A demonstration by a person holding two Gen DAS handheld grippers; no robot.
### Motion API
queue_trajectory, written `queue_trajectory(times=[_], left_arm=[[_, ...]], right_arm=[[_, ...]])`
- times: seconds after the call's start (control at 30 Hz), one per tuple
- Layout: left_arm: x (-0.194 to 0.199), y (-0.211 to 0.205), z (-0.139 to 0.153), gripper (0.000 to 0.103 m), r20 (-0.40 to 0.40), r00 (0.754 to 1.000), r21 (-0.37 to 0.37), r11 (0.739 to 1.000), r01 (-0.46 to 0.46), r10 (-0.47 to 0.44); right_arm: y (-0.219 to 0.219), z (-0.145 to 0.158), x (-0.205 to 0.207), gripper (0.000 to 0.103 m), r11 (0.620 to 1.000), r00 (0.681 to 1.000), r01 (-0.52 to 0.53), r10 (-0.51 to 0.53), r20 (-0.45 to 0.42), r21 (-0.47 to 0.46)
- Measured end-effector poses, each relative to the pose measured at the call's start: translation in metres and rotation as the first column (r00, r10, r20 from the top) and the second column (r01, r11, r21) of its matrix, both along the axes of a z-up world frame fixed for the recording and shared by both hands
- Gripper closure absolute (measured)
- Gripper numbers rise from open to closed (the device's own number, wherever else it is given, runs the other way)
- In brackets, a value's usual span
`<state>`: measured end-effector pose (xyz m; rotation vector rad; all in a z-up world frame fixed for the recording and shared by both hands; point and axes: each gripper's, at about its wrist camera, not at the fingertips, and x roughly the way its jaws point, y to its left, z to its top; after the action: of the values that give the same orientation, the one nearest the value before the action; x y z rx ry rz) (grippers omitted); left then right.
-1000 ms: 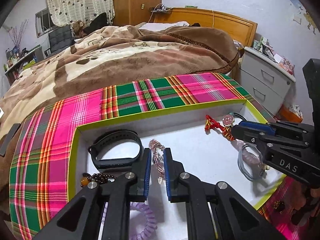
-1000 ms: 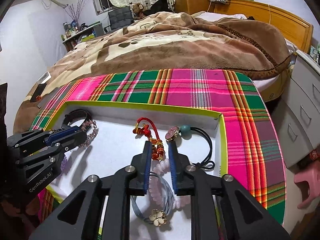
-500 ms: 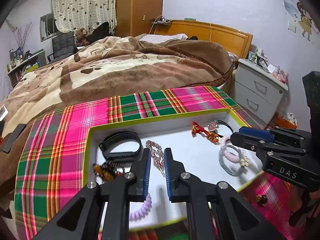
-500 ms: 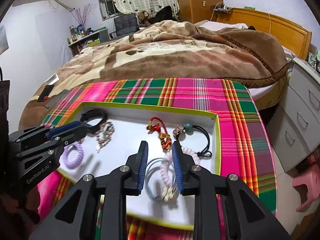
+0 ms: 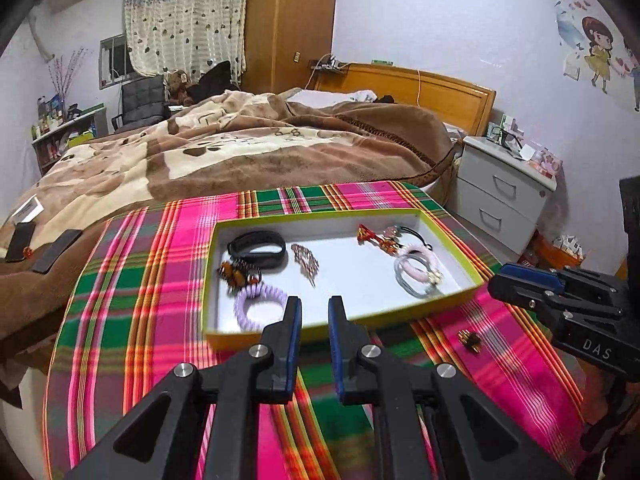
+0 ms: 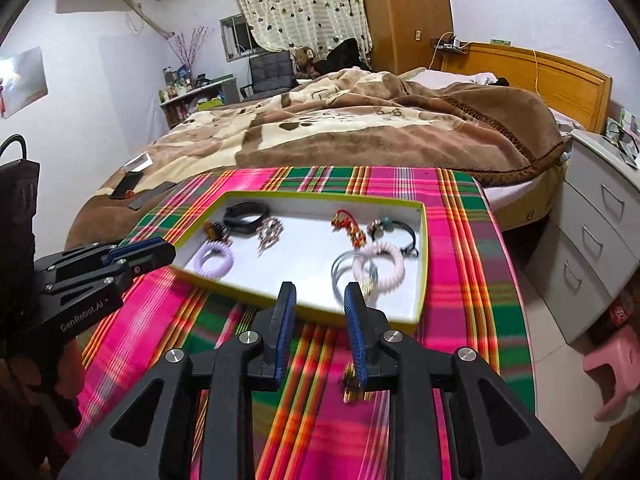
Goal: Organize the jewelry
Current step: 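Open the left tool to drop the chain while the right tool releases the tassel charm in the box, then grasp the gold ring with the left tool while the right tool grasps the gold charm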
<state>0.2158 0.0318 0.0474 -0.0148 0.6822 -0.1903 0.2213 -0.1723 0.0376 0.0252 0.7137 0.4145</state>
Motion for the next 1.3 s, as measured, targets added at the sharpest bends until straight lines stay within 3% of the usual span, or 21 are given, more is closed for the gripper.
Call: queue_trajectory(times=[0.3, 0.73, 1.0, 1.3], left_arm=[[-0.061, -0.007, -0.002, 0.09, 0.024, 1.0, -0.018, 1.0, -0.012, 0.012], [-0.132, -0.018, 0.003, 0.09, 0.082, 0.997, -0.003, 1.0, 0.001, -0.001], [-0.147, -0.024, -0.001, 0.09, 0.076, 0.997, -0.007, 1.0, 0.023, -0.023], [-0.136, -0.025, -0.01, 0.09, 0.052, 0.998, -0.003, 1.0, 0.024, -0.023]], right_arm=[[-0.012, 0.002, -0.061, 0.077, 1.0, 0.999, -0.01, 0.009, 0.036, 0.007], [-0.031, -0.006, -0.115, 0.077, 1.0, 0.999, 0.023, -0.024, 0.048, 0.016], [-0.032, -0.011, -0.125, 0.077, 1.0, 0.999, 0.025, -0.026, 0.046, 0.006], [-0.033, -0.015, -0.119, 0.077, 1.0, 0.999, 0.027, -0.026, 0.036, -0.004]])
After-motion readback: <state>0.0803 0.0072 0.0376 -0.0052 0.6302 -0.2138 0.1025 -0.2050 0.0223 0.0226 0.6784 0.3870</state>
